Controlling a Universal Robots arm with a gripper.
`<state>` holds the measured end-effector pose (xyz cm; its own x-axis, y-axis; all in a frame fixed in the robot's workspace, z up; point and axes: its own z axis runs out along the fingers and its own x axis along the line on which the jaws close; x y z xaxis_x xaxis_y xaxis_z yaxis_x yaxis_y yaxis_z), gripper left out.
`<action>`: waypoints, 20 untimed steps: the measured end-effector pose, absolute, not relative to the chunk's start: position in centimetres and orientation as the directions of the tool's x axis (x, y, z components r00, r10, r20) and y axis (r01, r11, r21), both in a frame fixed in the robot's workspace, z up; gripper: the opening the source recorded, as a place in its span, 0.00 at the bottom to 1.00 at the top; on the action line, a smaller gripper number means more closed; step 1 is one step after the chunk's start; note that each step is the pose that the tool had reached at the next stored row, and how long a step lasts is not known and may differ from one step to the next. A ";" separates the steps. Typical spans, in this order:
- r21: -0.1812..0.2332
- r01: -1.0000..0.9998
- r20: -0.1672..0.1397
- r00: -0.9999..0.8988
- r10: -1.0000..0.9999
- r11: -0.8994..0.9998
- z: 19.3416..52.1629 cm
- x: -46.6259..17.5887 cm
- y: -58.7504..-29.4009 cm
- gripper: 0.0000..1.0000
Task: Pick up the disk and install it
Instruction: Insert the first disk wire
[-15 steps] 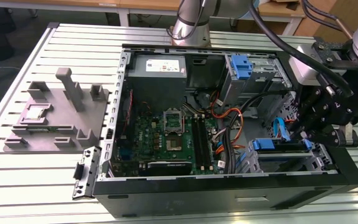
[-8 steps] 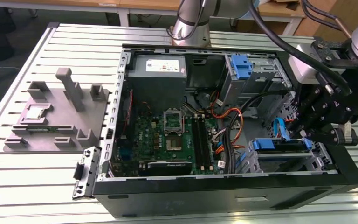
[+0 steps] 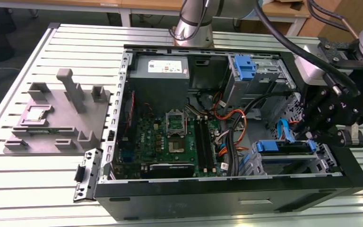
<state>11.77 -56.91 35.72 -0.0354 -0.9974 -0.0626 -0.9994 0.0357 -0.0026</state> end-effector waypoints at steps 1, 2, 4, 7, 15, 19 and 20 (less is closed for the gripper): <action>-0.003 -0.999 -0.063 -0.035 -0.997 0.036 35.7 11.8 -56.9 0.24; -0.003 -0.999 -0.063 -0.035 -0.997 0.036 35.7 11.8 -56.9 0.24; -0.003 -0.999 -0.063 -0.035 -0.997 0.036 35.7 11.8 -56.9 0.24; -0.003 -0.999 -0.063 -0.035 -0.997 0.036 35.7 11.8 -56.9 0.24; -0.003 -0.999 -0.063 -0.035 -0.997 0.036 36.1 11.8 -56.9 0.24; -0.003 -0.999 -0.063 -0.035 -0.997 0.036 36.1 11.9 -56.9 0.24; -0.003 -0.999 -0.063 -0.035 -0.997 0.036 36.1 11.9 -56.9 0.24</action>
